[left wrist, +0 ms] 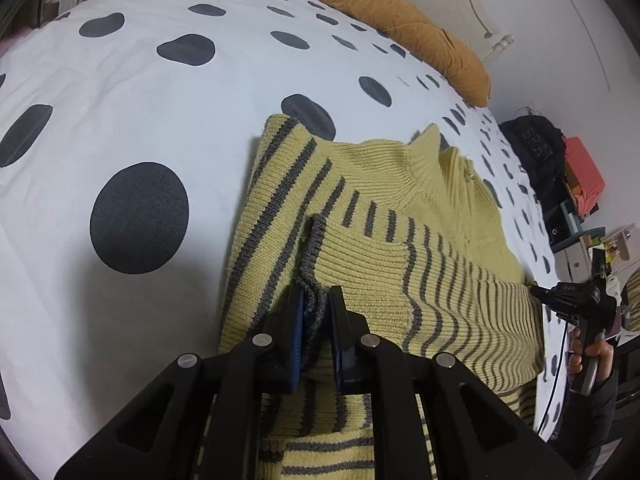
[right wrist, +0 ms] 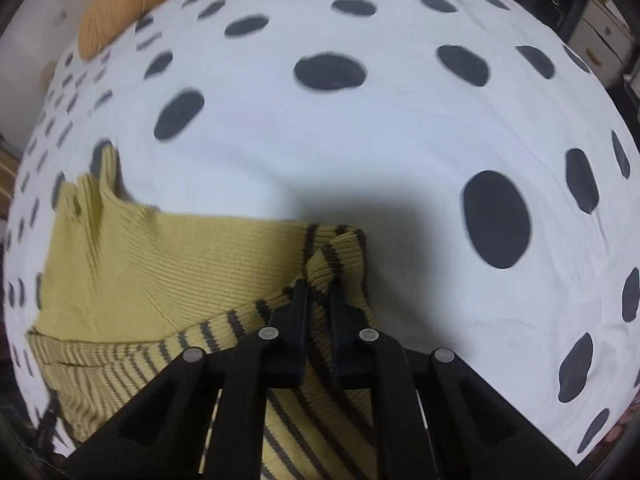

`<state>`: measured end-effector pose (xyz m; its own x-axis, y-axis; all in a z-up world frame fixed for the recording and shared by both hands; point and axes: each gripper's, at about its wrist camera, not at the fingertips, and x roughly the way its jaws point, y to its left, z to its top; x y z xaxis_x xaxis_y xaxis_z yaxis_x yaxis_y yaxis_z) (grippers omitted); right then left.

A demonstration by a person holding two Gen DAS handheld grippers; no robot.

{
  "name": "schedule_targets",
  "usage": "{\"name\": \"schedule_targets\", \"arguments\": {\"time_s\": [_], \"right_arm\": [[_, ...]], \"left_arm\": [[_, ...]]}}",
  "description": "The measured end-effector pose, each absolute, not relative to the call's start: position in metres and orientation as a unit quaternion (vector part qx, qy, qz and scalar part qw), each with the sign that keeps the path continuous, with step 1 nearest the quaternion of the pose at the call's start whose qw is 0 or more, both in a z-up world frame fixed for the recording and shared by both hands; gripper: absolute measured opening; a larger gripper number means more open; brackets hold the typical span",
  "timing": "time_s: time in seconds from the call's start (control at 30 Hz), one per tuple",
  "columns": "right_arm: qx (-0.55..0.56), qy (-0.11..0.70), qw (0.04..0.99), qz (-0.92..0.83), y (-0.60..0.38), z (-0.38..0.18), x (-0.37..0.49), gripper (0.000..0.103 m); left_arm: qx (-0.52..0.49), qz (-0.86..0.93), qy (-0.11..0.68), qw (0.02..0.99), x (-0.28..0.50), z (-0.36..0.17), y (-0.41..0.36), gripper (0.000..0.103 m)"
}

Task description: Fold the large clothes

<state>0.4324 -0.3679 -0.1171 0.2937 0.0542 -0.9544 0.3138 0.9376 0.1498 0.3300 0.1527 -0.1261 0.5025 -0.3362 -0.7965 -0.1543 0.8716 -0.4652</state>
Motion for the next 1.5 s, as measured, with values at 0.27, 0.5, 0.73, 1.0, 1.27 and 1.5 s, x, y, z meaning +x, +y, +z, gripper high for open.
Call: {"name": "schedule_targets", "arguments": {"time_s": [0.27,0.5,0.73,1.0,1.27,1.5], "right_arm": [[0.218,0.571,0.785,-0.102,-0.419,-0.14,0.424,0.01],[0.257,0.513,0.817,-0.061,-0.427,-0.097,0.383,0.043],[0.251,0.52,0.815,0.045,-0.368,-0.09,0.333,0.044],[0.255,0.529,0.81,-0.006,-0.398,-0.107,0.314,0.026],[0.245,0.53,0.812,-0.006,-0.432,-0.095,0.179,0.059],[0.265,0.495,0.827,0.028,-0.437,-0.137,0.081,0.062]], "left_arm": [[-0.218,-0.012,0.499,0.839,0.343,-0.137,0.15,0.008],[-0.223,-0.004,0.471,0.854,0.33,-0.11,0.156,0.004],[-0.173,-0.071,0.507,0.841,0.335,-0.105,0.08,0.042],[-0.148,0.0,0.516,0.843,0.326,-0.111,0.098,0.032],[-0.209,0.034,0.517,0.83,0.18,-0.104,0.175,0.053],[-0.232,0.017,0.498,0.835,0.067,-0.131,0.187,0.07]]}}
